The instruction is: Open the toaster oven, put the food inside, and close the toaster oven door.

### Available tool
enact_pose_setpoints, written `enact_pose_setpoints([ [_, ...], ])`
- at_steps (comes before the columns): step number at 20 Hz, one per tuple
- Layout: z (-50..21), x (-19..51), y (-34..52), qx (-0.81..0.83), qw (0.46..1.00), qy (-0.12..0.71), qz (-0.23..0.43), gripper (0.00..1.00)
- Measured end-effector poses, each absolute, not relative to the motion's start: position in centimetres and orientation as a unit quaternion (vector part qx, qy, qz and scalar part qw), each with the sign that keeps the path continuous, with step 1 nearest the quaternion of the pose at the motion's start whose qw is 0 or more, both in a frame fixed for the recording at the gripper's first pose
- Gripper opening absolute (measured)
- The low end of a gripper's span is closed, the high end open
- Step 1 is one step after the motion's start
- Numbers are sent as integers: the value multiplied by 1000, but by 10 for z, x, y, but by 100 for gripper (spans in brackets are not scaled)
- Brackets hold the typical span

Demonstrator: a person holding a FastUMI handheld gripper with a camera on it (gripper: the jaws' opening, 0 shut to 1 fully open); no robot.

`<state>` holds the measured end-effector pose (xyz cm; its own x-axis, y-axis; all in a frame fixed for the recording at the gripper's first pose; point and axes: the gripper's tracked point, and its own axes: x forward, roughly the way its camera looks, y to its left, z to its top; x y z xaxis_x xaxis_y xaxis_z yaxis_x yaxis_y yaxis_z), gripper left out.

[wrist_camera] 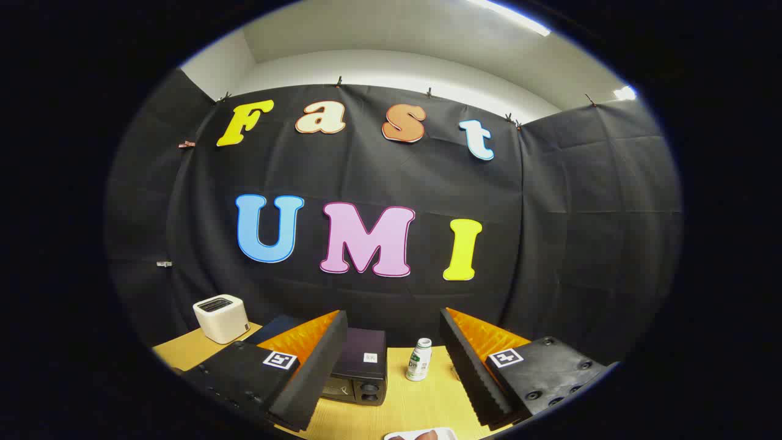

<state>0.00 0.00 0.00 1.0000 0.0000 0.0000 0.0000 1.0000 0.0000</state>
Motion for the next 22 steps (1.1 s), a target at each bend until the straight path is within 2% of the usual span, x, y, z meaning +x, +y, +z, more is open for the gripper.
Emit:
enact_pose_setpoints([
  [22,0,-9,1,3,1000,5,7,98],
])
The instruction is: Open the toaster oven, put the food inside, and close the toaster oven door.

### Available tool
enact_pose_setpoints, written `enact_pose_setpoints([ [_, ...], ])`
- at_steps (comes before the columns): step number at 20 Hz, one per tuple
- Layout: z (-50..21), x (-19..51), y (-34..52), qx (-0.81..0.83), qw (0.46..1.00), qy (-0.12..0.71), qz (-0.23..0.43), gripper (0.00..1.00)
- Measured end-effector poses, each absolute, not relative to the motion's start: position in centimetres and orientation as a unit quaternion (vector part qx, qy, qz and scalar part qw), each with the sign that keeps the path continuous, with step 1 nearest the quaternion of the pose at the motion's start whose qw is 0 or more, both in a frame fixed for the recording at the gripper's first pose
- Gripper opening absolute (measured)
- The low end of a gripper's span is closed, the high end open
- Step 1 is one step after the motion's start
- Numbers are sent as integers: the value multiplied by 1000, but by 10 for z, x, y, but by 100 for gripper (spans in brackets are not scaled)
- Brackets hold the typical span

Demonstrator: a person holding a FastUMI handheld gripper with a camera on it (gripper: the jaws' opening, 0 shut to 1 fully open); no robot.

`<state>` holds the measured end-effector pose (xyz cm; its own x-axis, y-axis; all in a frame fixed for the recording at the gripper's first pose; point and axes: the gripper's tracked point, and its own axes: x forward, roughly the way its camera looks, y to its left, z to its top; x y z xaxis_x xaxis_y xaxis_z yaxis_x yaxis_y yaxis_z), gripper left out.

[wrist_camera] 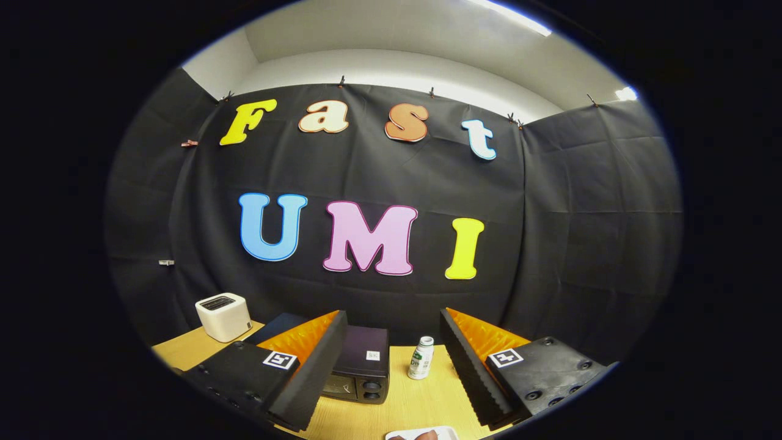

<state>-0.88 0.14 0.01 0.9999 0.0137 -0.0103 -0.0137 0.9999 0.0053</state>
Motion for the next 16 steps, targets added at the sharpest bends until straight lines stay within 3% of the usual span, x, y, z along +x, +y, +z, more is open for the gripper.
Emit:
enact_pose_setpoints([
  [10,-14,-8,64,15,999,16,42,98],
  [16,-71,8,134,39,995,60,66,98],
])
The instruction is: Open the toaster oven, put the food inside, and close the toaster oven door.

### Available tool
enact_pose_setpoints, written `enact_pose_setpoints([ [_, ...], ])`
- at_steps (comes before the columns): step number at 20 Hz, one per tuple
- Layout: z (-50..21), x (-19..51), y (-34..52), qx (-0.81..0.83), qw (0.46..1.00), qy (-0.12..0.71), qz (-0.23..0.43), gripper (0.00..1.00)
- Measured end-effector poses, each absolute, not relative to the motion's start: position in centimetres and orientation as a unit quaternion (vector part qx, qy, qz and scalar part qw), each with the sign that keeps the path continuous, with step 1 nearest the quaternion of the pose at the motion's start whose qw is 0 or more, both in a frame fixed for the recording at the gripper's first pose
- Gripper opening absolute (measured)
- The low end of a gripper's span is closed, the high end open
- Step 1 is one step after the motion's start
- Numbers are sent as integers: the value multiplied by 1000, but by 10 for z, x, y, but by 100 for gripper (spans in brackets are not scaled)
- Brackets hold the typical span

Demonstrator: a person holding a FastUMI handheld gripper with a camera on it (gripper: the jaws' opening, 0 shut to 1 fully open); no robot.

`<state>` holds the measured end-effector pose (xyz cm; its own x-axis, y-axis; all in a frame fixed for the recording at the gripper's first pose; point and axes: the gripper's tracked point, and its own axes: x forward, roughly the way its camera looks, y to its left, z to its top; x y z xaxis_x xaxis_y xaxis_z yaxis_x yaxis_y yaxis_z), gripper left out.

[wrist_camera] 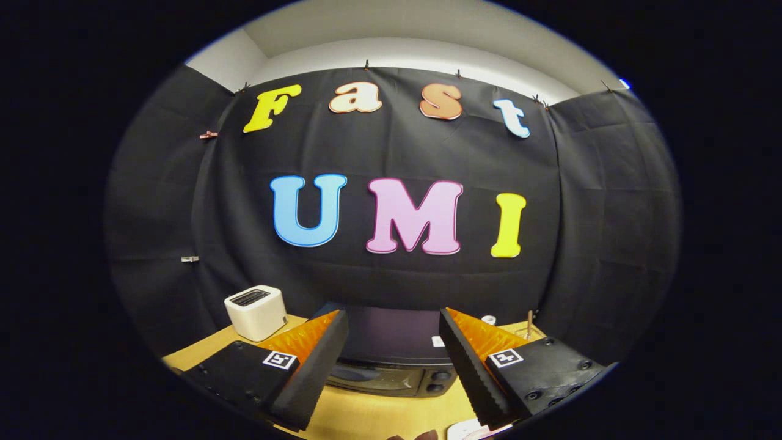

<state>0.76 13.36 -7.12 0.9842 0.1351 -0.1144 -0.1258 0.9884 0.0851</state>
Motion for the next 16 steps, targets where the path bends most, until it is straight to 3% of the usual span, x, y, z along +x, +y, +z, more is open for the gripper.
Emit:
enact_pose_setpoints([
  [16,-248,47,217,27,978,200,49,98],
])
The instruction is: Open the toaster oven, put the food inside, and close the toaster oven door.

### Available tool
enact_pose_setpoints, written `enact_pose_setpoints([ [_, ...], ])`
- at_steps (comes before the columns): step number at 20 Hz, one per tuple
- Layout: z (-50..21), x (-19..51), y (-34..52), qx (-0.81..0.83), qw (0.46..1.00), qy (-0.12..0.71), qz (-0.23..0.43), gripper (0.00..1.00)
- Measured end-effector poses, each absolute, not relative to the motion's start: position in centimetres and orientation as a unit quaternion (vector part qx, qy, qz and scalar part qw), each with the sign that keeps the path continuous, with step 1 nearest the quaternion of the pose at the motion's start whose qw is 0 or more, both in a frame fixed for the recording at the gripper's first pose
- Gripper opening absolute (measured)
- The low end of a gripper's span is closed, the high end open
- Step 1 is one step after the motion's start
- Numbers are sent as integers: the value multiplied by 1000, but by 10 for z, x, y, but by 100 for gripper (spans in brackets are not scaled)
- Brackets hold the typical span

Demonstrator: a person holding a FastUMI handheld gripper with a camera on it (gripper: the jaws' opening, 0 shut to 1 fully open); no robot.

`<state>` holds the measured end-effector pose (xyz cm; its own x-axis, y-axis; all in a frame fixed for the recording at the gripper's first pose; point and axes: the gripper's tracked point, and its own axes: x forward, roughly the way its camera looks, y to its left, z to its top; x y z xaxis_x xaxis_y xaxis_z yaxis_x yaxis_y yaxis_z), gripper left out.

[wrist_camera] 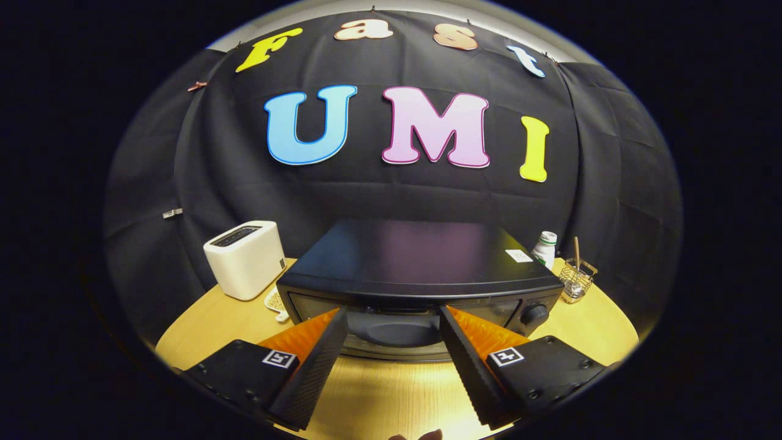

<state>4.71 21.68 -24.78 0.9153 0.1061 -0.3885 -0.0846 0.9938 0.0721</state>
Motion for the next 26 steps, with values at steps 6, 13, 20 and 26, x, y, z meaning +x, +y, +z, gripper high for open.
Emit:
enact_pose_setpoints([
  [6,-244,53,224,-2,981,188,44,100],
  [13,-241,67,210,18,982,187,15,98],
  [20,-249,75,210,35,978,204,5,99],
  [26,-256,49,208,36,977,209,2,99],
])
